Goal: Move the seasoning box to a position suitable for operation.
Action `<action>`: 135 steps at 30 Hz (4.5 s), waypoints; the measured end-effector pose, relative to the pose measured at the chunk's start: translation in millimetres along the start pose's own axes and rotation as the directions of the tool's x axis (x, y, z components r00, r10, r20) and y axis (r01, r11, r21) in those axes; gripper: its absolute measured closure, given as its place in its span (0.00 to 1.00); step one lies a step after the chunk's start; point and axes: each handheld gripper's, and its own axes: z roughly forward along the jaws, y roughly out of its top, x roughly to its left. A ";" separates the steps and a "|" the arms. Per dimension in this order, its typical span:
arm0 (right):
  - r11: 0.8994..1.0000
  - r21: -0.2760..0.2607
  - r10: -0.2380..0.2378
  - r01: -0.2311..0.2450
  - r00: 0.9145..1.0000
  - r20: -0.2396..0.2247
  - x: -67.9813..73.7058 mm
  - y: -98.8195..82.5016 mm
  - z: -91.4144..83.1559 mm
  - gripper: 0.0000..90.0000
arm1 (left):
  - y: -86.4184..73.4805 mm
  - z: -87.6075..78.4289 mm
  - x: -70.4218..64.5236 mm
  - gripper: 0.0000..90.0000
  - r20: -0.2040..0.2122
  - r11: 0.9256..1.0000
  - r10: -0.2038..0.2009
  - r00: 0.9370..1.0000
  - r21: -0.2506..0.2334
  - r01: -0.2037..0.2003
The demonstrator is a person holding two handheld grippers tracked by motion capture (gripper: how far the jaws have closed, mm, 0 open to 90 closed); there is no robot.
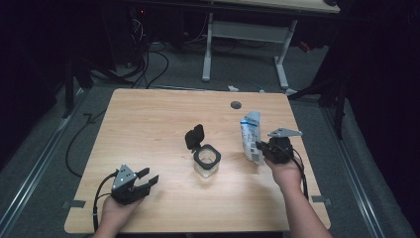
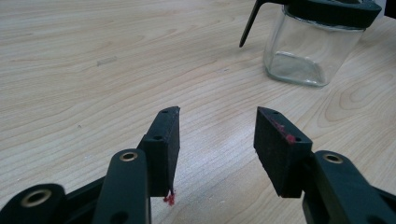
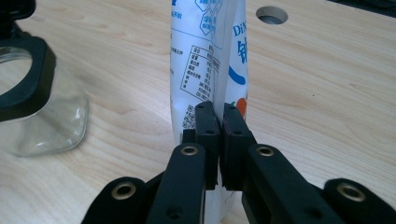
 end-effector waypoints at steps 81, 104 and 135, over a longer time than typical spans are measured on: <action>0.794 0.556 -0.202 0.246 0.969 -0.140 40.9 23.6 -51.2 1.00 | 1.0 10.1 -26.9 0.55 0.086 0.997 0.074 0.994 -0.001 -0.074; 0.785 0.550 -0.220 0.284 0.959 -0.181 59.8 36.6 -58.1 1.00 | 24.0 63.2 -141.7 0.40 0.289 0.979 0.202 0.936 -0.061 -0.192; 0.765 0.542 -0.254 0.349 0.936 -0.244 93.0 59.8 -57.9 1.00 | 42.1 134.4 -216.5 0.30 0.389 0.983 0.175 0.904 -0.018 -0.183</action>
